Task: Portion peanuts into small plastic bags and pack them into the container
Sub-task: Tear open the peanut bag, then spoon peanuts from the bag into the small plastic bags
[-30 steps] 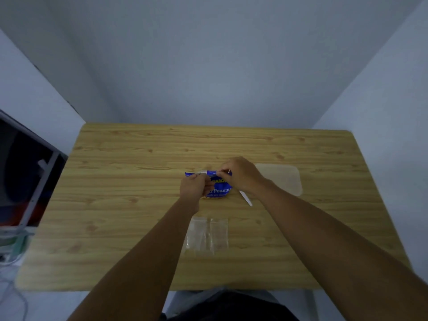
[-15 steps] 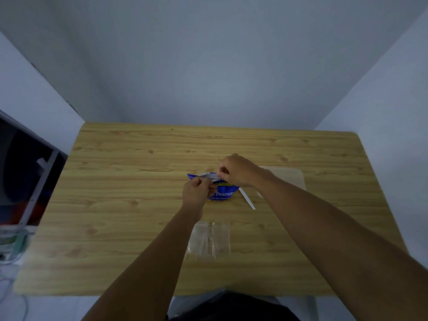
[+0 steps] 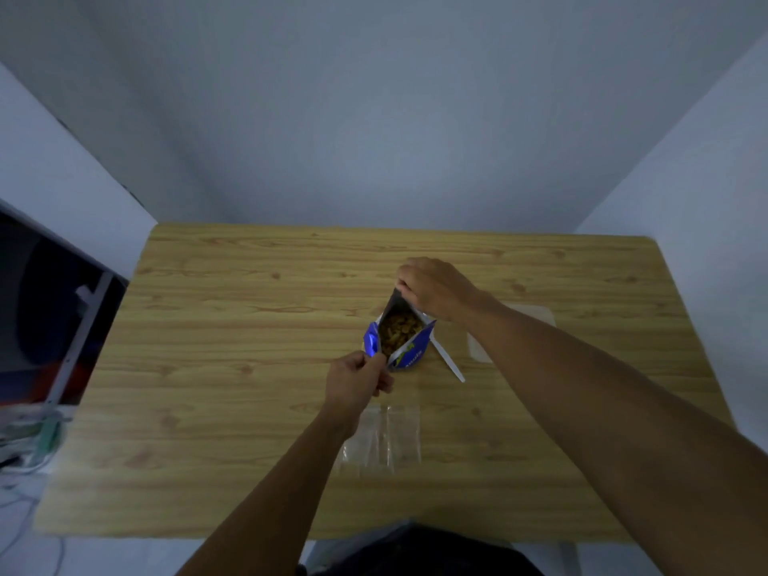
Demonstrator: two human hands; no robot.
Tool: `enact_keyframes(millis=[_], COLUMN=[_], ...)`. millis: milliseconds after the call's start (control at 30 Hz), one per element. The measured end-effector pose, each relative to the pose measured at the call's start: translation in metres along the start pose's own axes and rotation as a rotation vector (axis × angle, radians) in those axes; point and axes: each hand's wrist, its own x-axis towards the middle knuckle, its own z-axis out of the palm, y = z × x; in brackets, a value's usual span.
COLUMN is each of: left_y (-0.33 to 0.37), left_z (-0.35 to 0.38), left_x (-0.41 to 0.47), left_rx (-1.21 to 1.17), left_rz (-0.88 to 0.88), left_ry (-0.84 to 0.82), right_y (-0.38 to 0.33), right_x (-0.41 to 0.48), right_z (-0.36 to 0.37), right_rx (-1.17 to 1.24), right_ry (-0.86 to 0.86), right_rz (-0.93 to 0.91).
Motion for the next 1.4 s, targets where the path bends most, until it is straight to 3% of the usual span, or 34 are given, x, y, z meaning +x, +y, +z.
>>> enact_keyframes(millis=[133,300,367,467,633,833,1000,1167,1400], left_y=[0.009,0.012,0.011,0.013,0.022,0.014,0.01,0.009,0.008], left_z=[-0.008,-0.01,-0.01,-0.01,-0.009,-0.008,-0.011,-0.01,-0.012], left_x=[0.003,0.008,0.011,0.013,0.015,0.021,0.026,0.027,0.031], left_rx=[0.038,0.072,0.088,0.183,0.348,0.26,0.195,0.127,0.07], left_rz=[-0.009,-0.025,0.0,0.119,0.364,0.342,0.298,0.253,0.225], left_ry=[-0.069,-0.114,-0.018,0.195,0.201,0.215,0.208,0.17,0.136], right_y=[0.012,0.021,0.025,0.028,0.006,-0.016,-0.024,-0.027,-0.012], right_x=[-0.001,-0.017,-0.033,-0.06,-0.087,-0.093,-0.102,-0.111,-0.104], right_z=[0.001,0.005,0.02,0.056,0.097,0.12,0.13,0.128,0.063], right_rx=[0.024,0.617,0.679,0.645,0.496,0.284,0.311,0.515,0.545], right_ry=[0.011,0.211,0.266,0.188,-0.019,-0.194,-0.104,0.061,0.308], right_rz=[-0.034,0.374,0.557,0.703,0.631,0.622,0.676,0.785,0.799])
